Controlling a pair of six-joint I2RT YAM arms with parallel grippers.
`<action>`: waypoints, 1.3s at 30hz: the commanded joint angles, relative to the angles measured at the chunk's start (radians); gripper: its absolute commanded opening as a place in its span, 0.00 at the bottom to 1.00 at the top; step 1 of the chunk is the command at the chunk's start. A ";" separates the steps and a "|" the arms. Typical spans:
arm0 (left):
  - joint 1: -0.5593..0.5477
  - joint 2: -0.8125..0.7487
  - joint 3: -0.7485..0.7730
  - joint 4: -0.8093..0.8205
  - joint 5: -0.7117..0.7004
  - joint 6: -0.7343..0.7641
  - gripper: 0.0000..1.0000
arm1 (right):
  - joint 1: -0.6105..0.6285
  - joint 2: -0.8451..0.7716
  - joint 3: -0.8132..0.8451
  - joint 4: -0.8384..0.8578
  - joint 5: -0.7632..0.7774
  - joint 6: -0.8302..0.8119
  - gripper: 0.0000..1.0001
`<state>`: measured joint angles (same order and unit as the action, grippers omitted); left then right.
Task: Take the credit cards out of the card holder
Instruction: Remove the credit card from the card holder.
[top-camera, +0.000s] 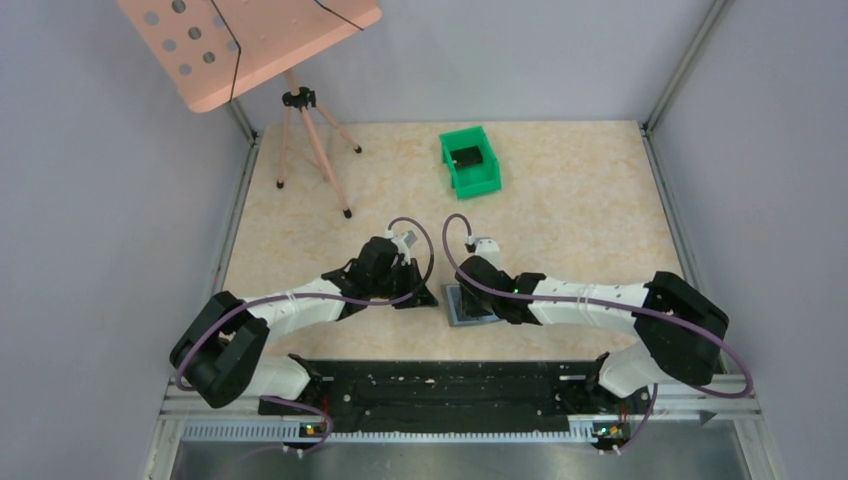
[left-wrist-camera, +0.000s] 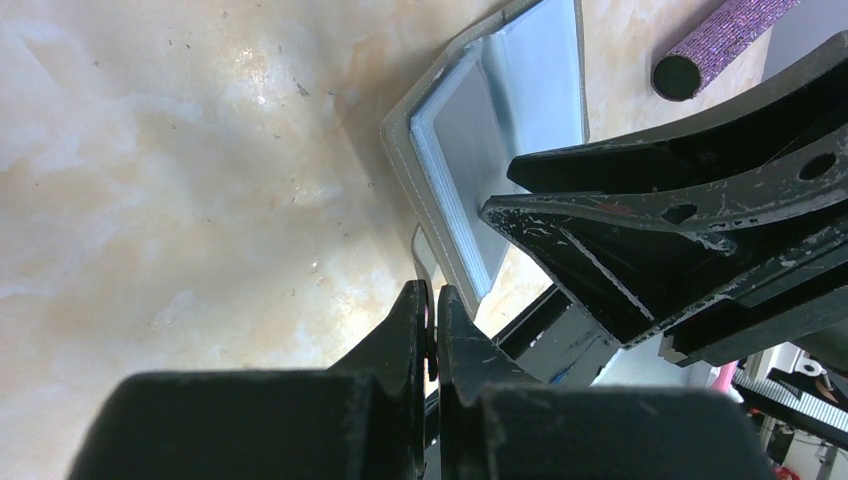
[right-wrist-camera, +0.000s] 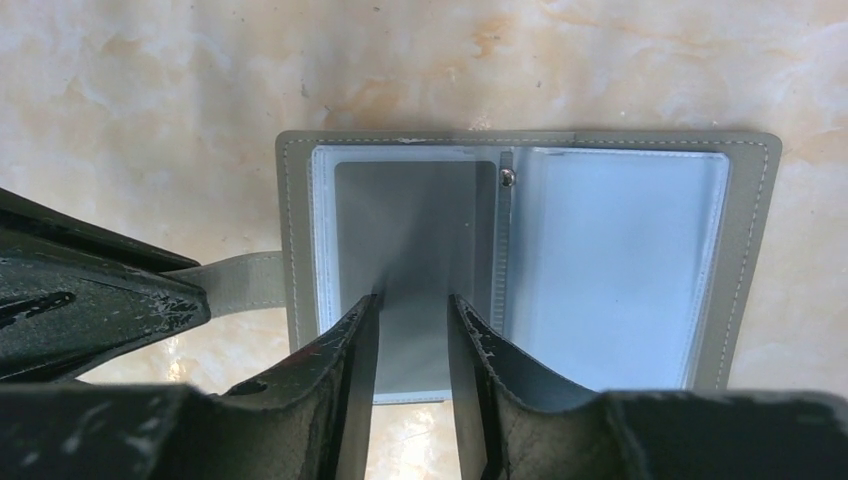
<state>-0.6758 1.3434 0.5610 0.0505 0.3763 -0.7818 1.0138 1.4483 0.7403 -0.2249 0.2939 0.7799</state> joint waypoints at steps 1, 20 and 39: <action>0.002 -0.033 -0.006 0.018 -0.009 0.022 0.00 | 0.012 -0.040 0.009 -0.024 0.035 0.000 0.34; 0.002 -0.043 -0.019 0.023 -0.007 0.017 0.00 | 0.012 0.007 -0.027 0.055 -0.020 0.020 0.45; 0.002 -0.062 -0.021 0.006 -0.013 0.017 0.00 | 0.011 -0.095 -0.009 -0.048 0.056 -0.005 0.43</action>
<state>-0.6758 1.3170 0.5468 0.0391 0.3656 -0.7788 1.0142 1.4124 0.7143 -0.2871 0.3542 0.7940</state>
